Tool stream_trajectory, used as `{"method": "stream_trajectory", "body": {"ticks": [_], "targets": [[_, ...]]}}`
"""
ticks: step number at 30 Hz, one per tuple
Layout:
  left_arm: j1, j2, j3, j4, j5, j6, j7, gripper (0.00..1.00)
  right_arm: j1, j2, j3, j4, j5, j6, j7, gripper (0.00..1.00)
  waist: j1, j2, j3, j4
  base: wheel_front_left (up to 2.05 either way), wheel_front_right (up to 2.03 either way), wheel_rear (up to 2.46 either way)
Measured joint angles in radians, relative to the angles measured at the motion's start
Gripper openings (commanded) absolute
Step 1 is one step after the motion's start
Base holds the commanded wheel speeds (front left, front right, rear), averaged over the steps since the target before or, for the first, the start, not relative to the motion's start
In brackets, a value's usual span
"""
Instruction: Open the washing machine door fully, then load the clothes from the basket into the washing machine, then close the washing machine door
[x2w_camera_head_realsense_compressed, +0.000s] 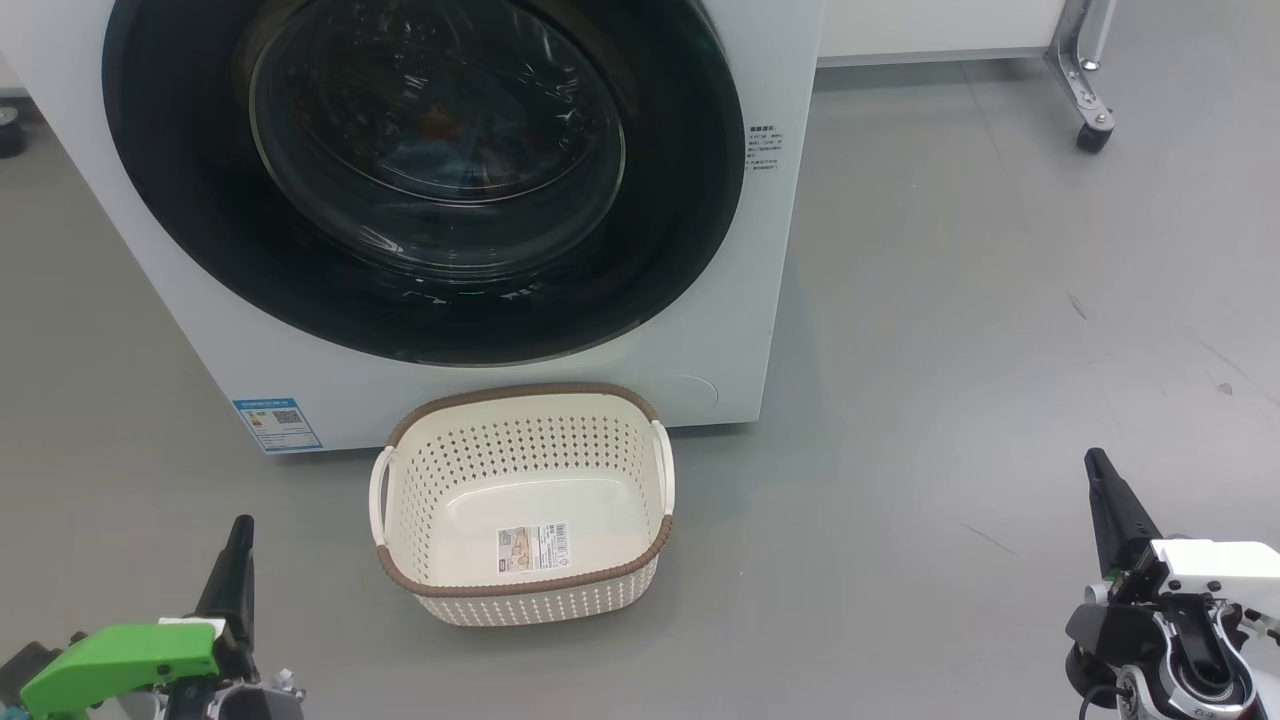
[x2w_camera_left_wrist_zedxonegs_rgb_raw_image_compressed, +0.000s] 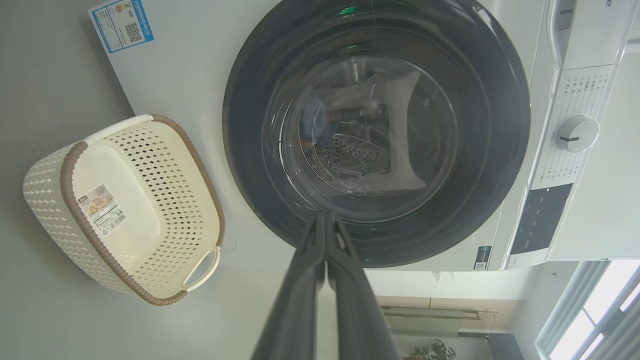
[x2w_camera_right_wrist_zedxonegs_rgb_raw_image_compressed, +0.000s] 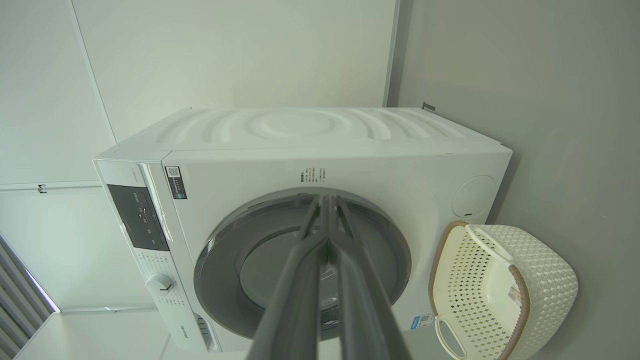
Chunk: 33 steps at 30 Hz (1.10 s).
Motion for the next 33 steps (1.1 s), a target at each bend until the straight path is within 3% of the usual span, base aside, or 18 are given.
{"method": "stream_trajectory", "body": {"ticks": [33], "targets": [[0.0,0.0,0.001,-0.001,0.0,0.0,0.001,0.0,0.0,0.0,0.001,-0.001,0.006,0.0,0.0,0.0,0.0,0.0,0.0,0.0,0.0,0.0,0.0]]}}
